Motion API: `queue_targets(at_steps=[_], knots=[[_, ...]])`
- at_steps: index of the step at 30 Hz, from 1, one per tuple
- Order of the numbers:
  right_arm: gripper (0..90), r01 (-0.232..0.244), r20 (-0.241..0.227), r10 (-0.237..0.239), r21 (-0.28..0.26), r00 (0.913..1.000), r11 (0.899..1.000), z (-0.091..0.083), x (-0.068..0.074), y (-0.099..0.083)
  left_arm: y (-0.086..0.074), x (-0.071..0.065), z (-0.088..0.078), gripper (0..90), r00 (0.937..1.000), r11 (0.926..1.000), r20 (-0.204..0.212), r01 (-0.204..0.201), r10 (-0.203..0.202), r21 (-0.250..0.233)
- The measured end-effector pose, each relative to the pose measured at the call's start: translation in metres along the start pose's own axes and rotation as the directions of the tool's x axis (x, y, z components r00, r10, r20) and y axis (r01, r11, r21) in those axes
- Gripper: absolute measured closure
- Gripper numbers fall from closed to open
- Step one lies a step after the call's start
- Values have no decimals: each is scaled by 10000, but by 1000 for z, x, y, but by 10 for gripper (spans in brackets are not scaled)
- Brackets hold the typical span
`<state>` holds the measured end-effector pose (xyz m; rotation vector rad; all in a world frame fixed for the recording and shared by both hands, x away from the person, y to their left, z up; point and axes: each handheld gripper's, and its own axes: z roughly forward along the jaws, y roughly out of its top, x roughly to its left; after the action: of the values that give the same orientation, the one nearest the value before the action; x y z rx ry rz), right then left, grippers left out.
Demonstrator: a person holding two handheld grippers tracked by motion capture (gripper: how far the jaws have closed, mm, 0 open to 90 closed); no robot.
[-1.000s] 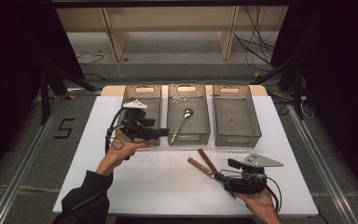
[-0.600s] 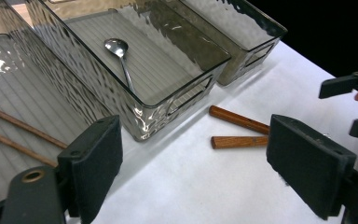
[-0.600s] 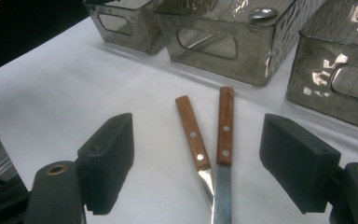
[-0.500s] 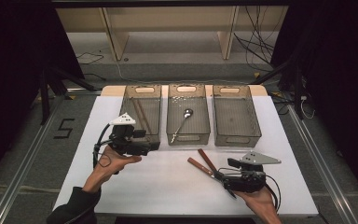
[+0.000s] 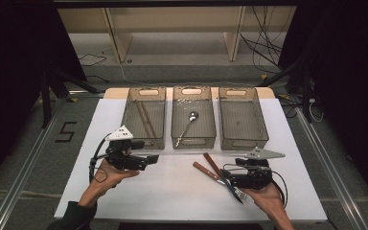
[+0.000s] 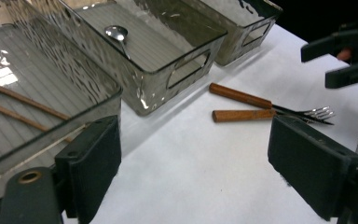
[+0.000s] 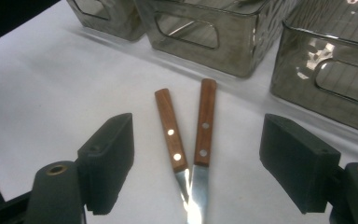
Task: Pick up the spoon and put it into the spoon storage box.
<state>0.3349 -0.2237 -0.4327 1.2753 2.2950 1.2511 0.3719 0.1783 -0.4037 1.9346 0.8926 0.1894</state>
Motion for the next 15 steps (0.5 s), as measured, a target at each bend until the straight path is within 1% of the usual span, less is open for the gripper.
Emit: queue_targets(at_steps=[2,3,5,8,9,11,14,15], knots=[[270,-57,26,56,112,10000,9999,2,-3,3,-6,-1,-1,169,10000,9998,27,74,-73,-162],[270,-73,44,73,163,10000,9998,3,-4,4,-10,-1,-2,169,10000,9998,72,55,-54,-178],[270,-116,64,114,326,9999,9994,5,-7,7,-14,-2,-3,166,10000,9997,30,-65,66,-252],[270,-172,63,169,559,9998,9983,9,-10,11,-20,-3,-5,166,10000,9989,80,26,-22,-474],[270,-192,75,188,655,9998,9977,10,-11,12,-22,-4,-6,166,9999,9988,109,0,5,-489],[270,-222,91,215,781,9997,9967,12,-13,14,-25,-5,-6,165,9999,9985,88,-107,112,-539],[270,-210,139,198,932,9997,9954,15,-15,17,-30,-7,-6,163,9992,9982,22,-388,389,-458],[270,-224,153,210,996,9997,9948,16,-15,19,-32,-8,-6,163,9991,9980,-10,-428,428,-460]])
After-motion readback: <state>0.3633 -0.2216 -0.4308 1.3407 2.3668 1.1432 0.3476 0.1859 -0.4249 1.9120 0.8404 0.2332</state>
